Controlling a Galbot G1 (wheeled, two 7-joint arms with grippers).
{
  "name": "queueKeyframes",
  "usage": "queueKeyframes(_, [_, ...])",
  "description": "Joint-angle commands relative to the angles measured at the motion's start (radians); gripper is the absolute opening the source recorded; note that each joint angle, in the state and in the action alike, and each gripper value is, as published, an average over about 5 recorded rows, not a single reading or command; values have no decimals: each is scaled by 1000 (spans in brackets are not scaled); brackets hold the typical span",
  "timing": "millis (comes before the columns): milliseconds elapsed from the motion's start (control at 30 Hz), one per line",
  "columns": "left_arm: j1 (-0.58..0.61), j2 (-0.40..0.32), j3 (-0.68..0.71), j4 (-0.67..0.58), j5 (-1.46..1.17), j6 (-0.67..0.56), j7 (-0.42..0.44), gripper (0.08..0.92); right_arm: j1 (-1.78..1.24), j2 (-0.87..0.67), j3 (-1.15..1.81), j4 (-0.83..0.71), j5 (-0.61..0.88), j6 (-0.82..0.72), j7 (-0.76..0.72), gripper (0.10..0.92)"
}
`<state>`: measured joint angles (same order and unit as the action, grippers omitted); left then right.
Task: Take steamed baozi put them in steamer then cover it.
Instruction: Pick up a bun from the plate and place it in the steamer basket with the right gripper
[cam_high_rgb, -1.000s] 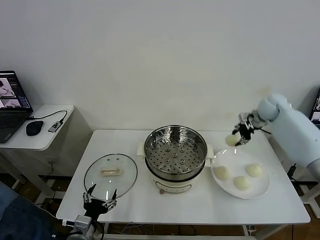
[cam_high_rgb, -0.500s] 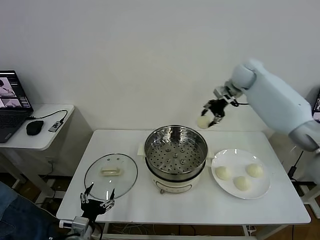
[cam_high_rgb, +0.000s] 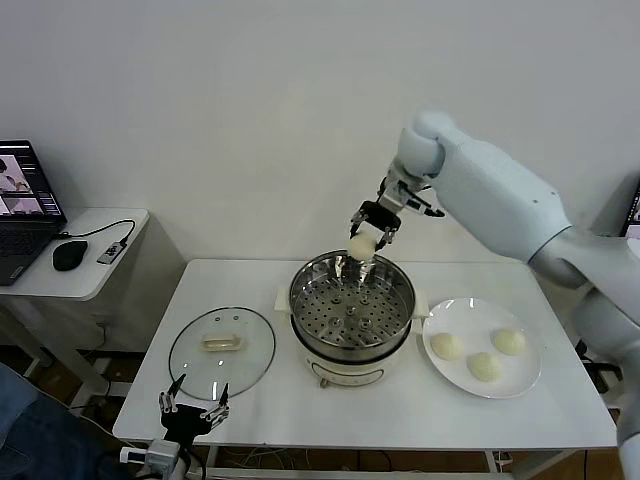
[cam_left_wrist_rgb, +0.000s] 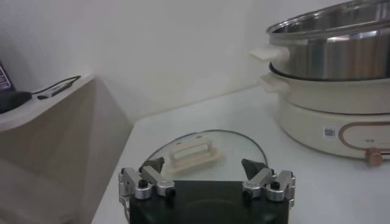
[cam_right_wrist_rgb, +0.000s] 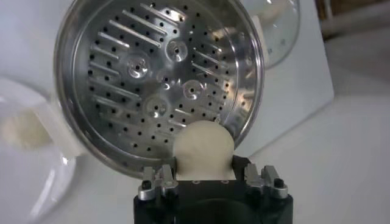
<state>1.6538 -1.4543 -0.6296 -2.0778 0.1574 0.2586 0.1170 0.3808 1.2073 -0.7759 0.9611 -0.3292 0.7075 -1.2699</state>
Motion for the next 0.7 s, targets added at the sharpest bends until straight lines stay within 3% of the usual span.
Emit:
queueKeyframes(33, [3, -2, 0, -1, 5, 0, -1, 823, -7, 32, -35, 15, -97, 122, 81, 560])
queueKeyframes(400, [7, -3, -3, 10, 5, -1, -4, 823, -107, 57, 9, -7, -210, 121, 58, 560])
queueKeyframes(700, [-2, 2, -7, 19, 1, 0, 1, 823, -155, 102, 66, -140, -314, 121, 137, 560])
